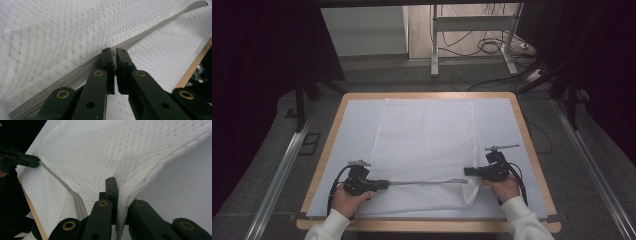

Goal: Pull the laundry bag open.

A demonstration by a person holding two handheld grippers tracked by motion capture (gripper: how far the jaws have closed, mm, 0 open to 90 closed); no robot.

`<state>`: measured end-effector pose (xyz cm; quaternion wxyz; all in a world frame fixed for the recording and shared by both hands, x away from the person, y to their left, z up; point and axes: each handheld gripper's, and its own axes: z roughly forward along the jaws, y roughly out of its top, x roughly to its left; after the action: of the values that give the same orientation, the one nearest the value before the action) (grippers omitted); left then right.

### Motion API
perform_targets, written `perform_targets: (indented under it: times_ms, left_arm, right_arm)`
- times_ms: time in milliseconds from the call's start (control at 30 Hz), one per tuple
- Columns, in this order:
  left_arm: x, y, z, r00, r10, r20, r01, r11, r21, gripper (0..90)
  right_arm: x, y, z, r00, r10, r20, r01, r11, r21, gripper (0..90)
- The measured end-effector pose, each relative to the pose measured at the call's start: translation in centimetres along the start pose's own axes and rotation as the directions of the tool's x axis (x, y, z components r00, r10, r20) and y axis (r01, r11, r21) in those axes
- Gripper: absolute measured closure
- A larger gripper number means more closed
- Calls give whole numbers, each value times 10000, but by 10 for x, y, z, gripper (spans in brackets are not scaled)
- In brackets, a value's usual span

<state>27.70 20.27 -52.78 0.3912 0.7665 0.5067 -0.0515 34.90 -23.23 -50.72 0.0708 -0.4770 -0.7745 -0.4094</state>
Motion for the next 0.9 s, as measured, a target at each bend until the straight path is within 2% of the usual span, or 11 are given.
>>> perform_targets:
  times_ms: [300,900]
  left_arm:
    - [8,-7,-9,9999,-166,13,166,9998,-115,864]
    - [28,-20,-31,9981,-575,-241,564,9975,-419,864]
  right_arm:
    - [0,0,0,10000,-31,19,31,10000,9,888]
    - [0,-1,1,10000,-65,63,65,10000,48,889]
